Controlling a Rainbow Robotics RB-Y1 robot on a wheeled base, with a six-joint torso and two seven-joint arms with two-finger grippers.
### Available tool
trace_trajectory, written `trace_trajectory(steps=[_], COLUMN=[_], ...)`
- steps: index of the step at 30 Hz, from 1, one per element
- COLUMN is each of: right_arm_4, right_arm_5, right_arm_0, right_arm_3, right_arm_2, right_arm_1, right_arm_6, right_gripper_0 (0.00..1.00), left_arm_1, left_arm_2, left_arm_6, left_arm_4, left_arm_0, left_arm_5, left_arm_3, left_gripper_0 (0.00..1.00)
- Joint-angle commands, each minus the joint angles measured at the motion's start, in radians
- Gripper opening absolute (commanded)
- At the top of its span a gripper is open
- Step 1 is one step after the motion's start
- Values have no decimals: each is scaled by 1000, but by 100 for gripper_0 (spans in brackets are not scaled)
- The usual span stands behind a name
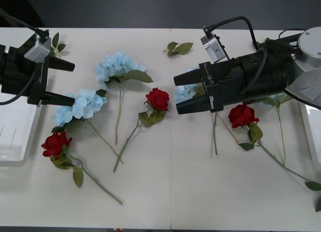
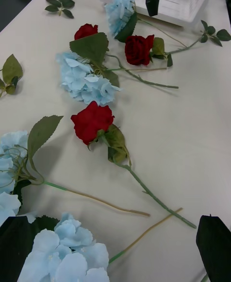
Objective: Put the red flowers into the right box and the blue flowers into the left box
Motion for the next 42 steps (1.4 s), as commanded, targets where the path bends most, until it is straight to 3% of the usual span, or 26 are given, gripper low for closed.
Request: trace_trajectory(steps=[1,2,3,11,14,26,34,42], right_arm_4=[-5,-5,13,38,88,501,861,1105], right_arm_5=[1,1,3,0,38,339,523,636], right_arm_0=[-12,-12,46,20,-6,-57,-57,-58], right_arm_3=[-5,-5,16,10,10,10,38,114], right_arm_2=[-7,-7,42,48,42,-92,-216,-302], right_arm_1=[1,1,23,4,-11,-60,-89,-125], right_arm_6=[13,13,13,13,-23,-925,-1122,-1105], right_gripper_0=[100,100,100,100,100,100,100,100], left_arm_1=[-5,-5,-5,-5,-5,-16,-94,-163], left_arm_2=[14,12,14,14,17,3,-3,-57], left_arm_6=[-6,-6,-6,41,210,1096,1463,1779], left_arm_4=[15,9,4,-100,-169,-552,-675,-747], left_arm_0=[-5,-5,-3,11,32,176,201,201], left_arm_5=[-6,-7,-7,-6,-4,52,235,364], left_arm_3=[-38,-52,-64,-155,-202,-564,-661,-664], left_gripper_0=[100,100,100,100,100,100,100,100])
